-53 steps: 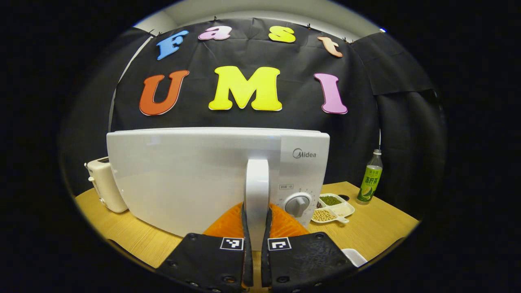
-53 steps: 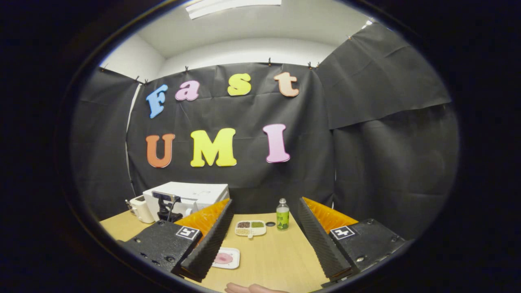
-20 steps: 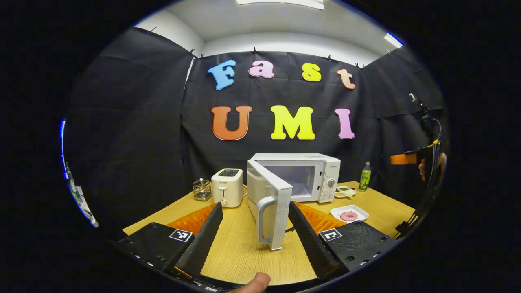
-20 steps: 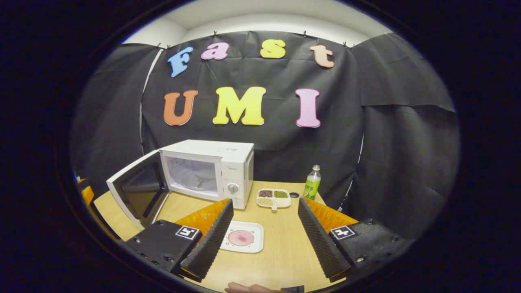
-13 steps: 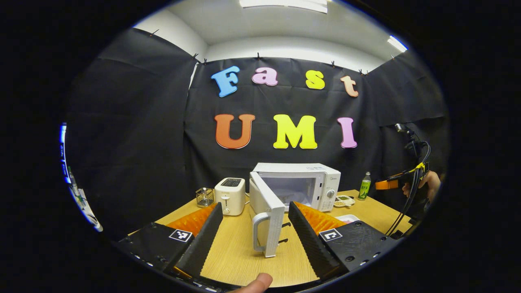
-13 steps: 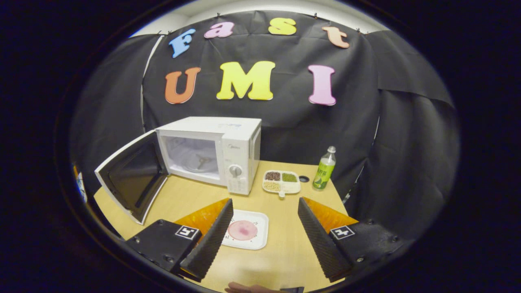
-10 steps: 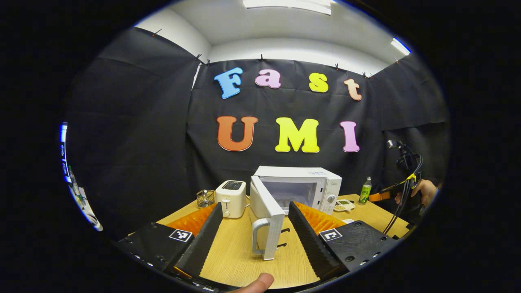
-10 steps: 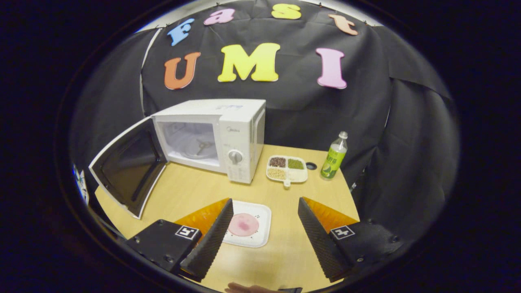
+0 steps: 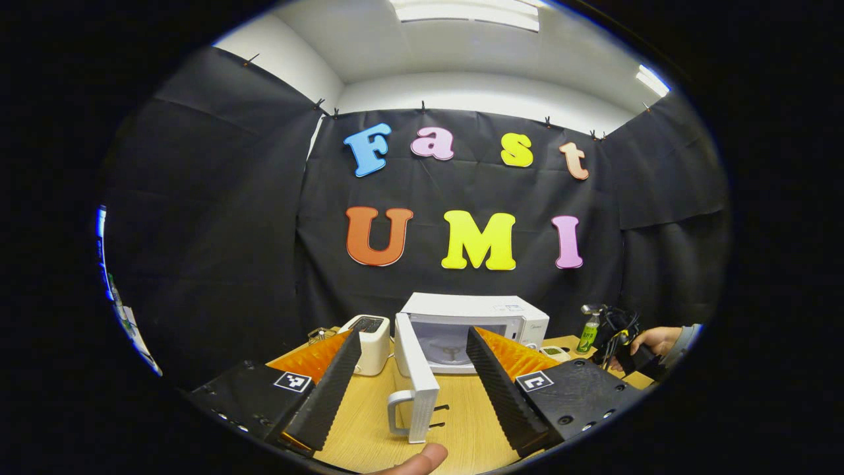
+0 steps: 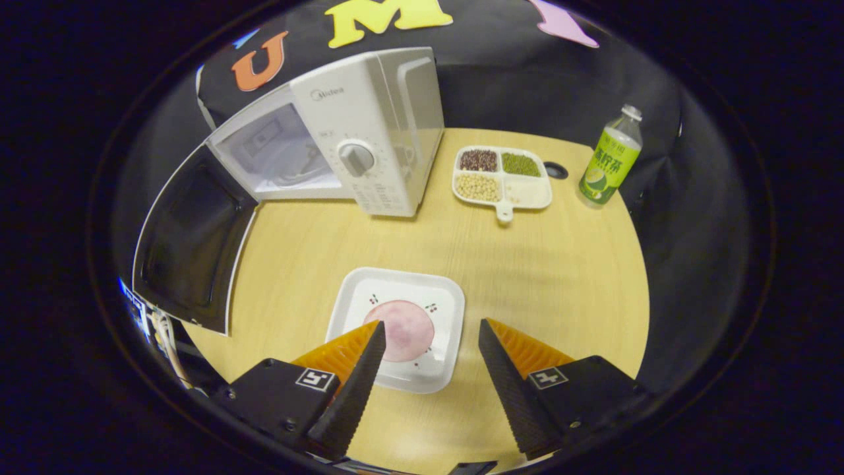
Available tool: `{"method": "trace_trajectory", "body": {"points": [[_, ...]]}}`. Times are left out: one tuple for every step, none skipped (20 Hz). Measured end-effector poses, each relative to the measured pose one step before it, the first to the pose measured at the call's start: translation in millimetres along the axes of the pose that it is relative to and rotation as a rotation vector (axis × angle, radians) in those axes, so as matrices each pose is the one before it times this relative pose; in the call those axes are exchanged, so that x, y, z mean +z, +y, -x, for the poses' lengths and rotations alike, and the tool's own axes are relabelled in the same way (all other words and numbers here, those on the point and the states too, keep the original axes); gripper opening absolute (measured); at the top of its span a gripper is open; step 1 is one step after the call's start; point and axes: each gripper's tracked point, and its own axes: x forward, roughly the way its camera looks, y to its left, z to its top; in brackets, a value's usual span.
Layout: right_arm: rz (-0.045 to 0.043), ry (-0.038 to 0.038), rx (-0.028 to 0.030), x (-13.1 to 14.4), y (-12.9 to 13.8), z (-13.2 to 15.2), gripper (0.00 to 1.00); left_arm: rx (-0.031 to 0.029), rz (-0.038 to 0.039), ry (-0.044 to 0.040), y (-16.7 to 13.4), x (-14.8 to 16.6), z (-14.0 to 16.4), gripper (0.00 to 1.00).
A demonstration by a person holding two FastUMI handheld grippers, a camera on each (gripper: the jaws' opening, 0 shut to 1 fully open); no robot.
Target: Open the microwave oven with the left hand, put the food in, and close the microwave oven.
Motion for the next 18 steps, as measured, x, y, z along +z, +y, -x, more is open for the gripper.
{"method": "trace_trajectory", "body": {"points": [[-0.01655, 0.05007, 0.00985, -6.57, -1.15, -9.32, 0.8, 0.00555, 0.00044, -0.00566, 0.56, 0.41, -4.43, 0.96], [-0.01338, 0.04404, -0.01114, -4.31, -6.39, -9.96, 0.71, 0.00258, -0.00344, 0.00068, -0.66, -1.41, -6.15, 0.96], [-0.01215, 0.03625, -0.01241, -1.46, -6.83, -8.11, 0.66, 0.00487, -0.00404, 0.01031, 0.28, -2.92, -3.06, 0.96], [-0.0003, 0.017, 0.00187, -0.45, -3.16, -5.84, 0.75, 0.0087, -0.00372, 0.01714, 2.03, -4.77, -2.85, 0.96], [0.00516, 0.02633, 0.01574, -2.71, 0.35, -5.22, 0.62, 0.00717, -0.00376, 0.01753, 1.89, -3.5, -3.32, 0.96], [0.00481, 0.01869, 0.02208, -1.11, 1.53, -2.67, 0.69, 0.00685, -0.00332, 0.01071, 1.77, -3.12, -2.08, 0.96], [0.001, 0.01878, 0.0174, -1.22, -0.12, -4.39, 0.55, 0.00791, -0.00137, 0.01017, 1.55, -0.2, -1.55, 0.96], [-0.0033, 0.01321, 0.00974, -0.95, -0.65, -3.66, 0.6, 0.00694, 0.00039, 0.00577, 1.75, -0.8, -0.86, 0.96], [-0.00505, 0.03002, 0.01673, -3.76, 1.87, -2.74, 0.45, 0.00414, 0.00198, 0.00549, 0.61, -1.18, -2.37, 0.96], [-0.00396, 0.0263, 0.01568, -0.11, -0.95, 0.3, 0.37, 0.00238, 0.00408, 0.00634, 0.28, -0.98, -1.44, 0.87], [0.00007, 0.01097, 0.0151, 1.93, 0.06, -0.85, 0.29, -0.00121, 0.00413, 0.00607, -0.69, 0.32, -1.06, 0.87], [-0.0032, 0.01066, 0.01377, 3.09, -1.8, -2.07, 0.24, -0.00002, 0.0042, 0.0018, 0.07, 0.6, -0.13, 0.87], [0.00386, 0.02617, 0.02491, 0.55, -1.97, 0.65, 0.19, 0.00229, 0.00187, -0.00198, 0.8, 1.52, -0.91, 0.96], [-0.01427, 0.02643, 0.02715, 1.18, -1.72, -1.22, 0.1, 0.00495, 0.00226, -0.00339, 1.26, 0.08, 0.25, 0.96], [-0.02455, 0.02436, 0.03583, 0.23, 0.1, 1.13, 0.0, 0.00417, 0.00475, -0.00061, 0.33, 1.04, 0.69, 0.96], [-0.03573, 0.01851, 0.04155, 1.18, -0.34, 0.5, 0.0, 0.0009, 0.00729, 0.00083, -0.12, 0.47, -0.01, 0.87], [-0.02116, 0.01996, 0.04686, 0.45, -0.22, 0.08, 0.0, -0.00087, 0.00989, 0.00552, -0.92, 0.25, 1.36, 0.87], [-0.01675, 0.0096, 0.04767, 0.35, -0.3, -0.4, 0.04, 0.00013, 0.0079, 0.00094, -0.56, 1.47, 1.21, 0.95]]}}
